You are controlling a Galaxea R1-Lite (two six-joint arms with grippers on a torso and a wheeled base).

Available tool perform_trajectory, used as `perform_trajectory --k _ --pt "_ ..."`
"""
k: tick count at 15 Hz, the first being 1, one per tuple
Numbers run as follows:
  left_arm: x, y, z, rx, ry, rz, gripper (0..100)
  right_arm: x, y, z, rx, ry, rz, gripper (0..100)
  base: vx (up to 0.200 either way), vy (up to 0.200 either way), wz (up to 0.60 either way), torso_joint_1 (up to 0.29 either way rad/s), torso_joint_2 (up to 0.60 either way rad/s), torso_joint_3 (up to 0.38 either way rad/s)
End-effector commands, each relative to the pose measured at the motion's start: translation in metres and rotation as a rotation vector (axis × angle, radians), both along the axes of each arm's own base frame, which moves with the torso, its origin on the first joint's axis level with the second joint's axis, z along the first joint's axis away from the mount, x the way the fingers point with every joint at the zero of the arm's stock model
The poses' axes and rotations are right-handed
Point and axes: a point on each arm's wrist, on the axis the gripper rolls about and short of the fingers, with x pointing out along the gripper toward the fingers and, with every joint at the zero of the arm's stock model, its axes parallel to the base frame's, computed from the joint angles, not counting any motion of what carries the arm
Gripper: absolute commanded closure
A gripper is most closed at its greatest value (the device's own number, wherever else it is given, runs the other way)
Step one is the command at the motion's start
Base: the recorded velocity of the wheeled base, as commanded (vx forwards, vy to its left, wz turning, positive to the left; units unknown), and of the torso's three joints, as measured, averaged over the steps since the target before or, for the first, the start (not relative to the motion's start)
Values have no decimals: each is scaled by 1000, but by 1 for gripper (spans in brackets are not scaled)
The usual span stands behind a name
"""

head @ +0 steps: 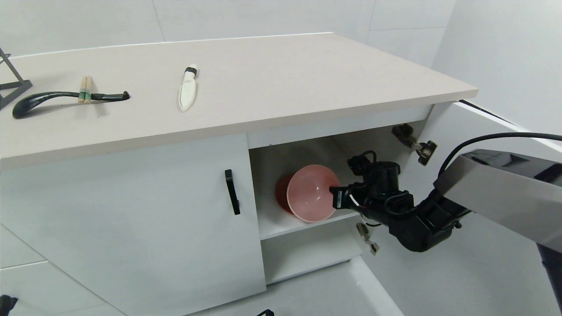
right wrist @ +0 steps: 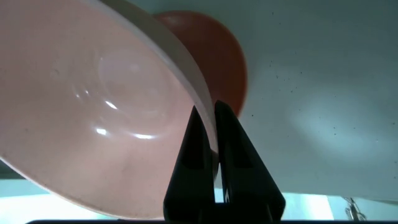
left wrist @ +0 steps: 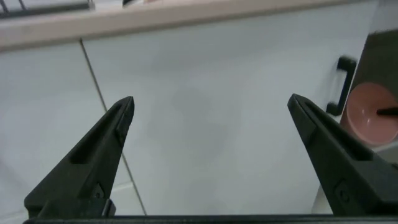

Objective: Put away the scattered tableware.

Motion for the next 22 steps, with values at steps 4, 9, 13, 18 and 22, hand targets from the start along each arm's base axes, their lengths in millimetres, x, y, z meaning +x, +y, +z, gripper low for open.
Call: perform_trajectory --k 4,9,13,18,22 --pt "-2 0 -15 9 89 -15 0 8 4 -6 2 -9 -4 100 0 0 0 0 0 0" --pt "-1 0 -27 10 209 -18 0 8 4 -8 1 -9 -3 0 0 0 0 0 0 0" --pt "-1 0 -30 13 237 -18 0 7 6 -6 3 -15 4 0 0 0 0 0 0 0" --pt "-1 0 -34 5 270 -17 0 -1 11 25 -7 -215 55 0 0 0 0 0 0 0" --pt "-1 0 -33 -25 261 -21 0 -75 17 57 -89 -461 198 0 0 0 0 0 0 0"
